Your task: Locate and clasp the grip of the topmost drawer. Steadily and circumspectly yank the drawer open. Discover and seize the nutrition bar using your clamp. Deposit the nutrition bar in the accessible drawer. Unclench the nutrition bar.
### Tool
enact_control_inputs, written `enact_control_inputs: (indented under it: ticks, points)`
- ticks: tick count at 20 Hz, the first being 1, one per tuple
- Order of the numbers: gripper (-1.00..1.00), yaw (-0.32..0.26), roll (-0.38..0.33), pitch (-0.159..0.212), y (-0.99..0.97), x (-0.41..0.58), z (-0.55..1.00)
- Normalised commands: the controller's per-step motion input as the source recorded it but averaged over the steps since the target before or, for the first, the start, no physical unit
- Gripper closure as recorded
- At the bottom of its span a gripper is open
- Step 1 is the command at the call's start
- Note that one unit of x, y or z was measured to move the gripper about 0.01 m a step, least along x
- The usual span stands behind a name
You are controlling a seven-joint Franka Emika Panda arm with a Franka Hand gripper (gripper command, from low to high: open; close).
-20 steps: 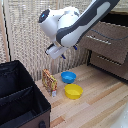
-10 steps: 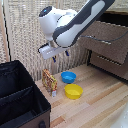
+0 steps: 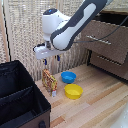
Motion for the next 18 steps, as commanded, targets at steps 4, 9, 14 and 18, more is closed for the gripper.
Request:
enact_control_inputs:
  ticks: [4,9,14,18]
  points:
    - [-1.00,-0.010,0.303,0.136,0.14,0.365,0.12]
    - [-1.00,0.000,0.180,0.188,0.12,0.361,0.24]
    - [-1.00,-0.031,0.088,0.135,0.14,0.225,0.39]
    - [-1.00,-0.110,0.009,0.035,0.13,0.219,0.47]
